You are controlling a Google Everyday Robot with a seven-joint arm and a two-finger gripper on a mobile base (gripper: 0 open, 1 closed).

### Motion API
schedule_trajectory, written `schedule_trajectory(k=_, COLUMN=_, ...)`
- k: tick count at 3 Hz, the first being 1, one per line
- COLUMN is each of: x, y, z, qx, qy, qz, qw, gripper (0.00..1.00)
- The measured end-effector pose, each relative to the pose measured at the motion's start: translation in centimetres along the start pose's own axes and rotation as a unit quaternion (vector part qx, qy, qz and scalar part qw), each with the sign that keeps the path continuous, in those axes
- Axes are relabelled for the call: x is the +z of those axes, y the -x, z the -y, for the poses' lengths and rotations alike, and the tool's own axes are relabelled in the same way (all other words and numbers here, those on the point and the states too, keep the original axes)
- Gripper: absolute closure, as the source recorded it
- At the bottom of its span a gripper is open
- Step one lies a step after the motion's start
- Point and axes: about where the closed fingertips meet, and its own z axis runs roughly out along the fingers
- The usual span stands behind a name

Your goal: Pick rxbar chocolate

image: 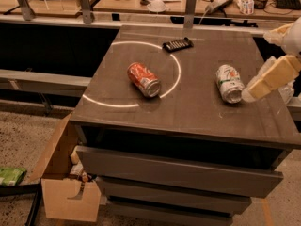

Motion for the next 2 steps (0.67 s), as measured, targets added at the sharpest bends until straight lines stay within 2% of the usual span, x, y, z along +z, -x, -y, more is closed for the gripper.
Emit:
schedule_trajectory(k=1, x=2.92, y=0.67, z=4.81, qx=0.078, qy=-0.046, qz=0.09, qw=0.9918, gripper=0.0)
schedule_trajectory(k=2, x=2.47, y=1.27, z=5.46, qx=0.071, qy=-0.063, qz=0.094, qw=0.991, gripper=0.0)
